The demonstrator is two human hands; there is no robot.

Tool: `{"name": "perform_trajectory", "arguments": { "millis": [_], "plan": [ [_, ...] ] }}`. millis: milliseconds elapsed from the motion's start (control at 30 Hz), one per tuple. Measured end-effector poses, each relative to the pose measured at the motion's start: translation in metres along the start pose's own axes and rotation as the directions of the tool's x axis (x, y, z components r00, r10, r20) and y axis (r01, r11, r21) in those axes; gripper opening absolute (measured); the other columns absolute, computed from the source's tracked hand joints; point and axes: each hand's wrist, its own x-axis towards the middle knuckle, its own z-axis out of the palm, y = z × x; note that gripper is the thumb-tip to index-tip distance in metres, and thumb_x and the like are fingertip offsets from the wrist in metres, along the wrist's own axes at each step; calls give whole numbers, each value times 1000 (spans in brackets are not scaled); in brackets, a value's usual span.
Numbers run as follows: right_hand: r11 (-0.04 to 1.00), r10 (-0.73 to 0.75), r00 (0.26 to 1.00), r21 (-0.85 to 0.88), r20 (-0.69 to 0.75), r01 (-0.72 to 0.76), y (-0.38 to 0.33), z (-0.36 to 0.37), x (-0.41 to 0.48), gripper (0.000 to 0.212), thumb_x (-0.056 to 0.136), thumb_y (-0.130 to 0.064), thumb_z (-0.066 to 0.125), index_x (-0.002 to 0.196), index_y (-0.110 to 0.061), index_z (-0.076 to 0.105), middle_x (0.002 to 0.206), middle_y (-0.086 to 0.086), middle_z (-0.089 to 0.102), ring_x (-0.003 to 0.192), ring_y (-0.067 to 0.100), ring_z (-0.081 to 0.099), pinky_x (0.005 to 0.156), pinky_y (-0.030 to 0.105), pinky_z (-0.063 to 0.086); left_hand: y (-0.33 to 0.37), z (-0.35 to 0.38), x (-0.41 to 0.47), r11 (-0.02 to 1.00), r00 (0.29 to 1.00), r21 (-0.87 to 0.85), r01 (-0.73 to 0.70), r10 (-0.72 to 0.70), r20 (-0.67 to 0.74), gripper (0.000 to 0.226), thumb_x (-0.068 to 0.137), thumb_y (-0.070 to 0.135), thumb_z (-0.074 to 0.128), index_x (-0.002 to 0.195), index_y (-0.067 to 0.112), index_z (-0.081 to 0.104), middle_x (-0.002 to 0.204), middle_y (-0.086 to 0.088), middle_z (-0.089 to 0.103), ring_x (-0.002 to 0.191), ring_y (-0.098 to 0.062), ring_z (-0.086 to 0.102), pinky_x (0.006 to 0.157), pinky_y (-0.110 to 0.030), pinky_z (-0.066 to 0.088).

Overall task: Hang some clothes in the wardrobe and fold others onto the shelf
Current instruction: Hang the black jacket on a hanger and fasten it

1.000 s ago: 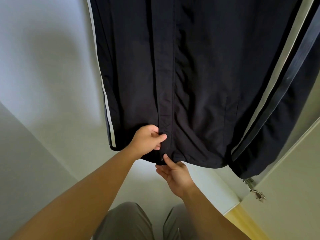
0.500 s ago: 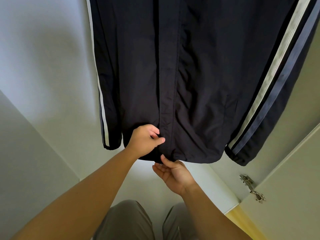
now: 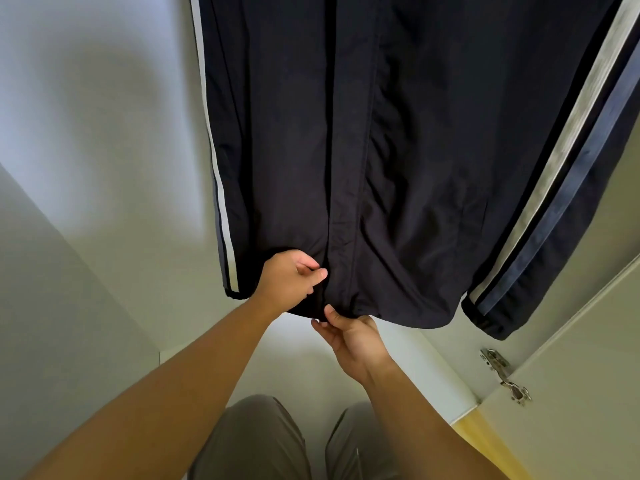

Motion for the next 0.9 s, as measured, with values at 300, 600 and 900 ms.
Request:
{"name": "perform_trajectory", "arguments": {
  "millis": [300,600,900],
  "plan": [
    [427,289,922,-827,-257,-365,-36,13,-26,72,89,-67,54,128,-7,49,105,14,71,79,26,75,71,35,61,22,-1,6,997,1000,-71,5,-3,24,9,90,27,70,95,19,69,78,3,72,62,-9,70,75,-33,60],
    [238,-678,727,-904,108,356,-205,133,-77,14,96,-26,58,87,-21,66,76,-13,65,69,0,59,67,18,47,165,-72,46,982,961,-61,-177,159,-225,11,98,29,59,106,21,60,90,12,64,60,-4,67,65,-21,54],
    [-53,-991,-136,-934,4,353,-413,233,-189,28,86,-14,62,115,-13,62,116,8,57,106,29,51,88,32,36,355,-214,111,943,743,10,-332,268,-613,14,87,36,54,99,31,47,111,-3,49,94,-38,62,88,-50,54]
  ]
}}
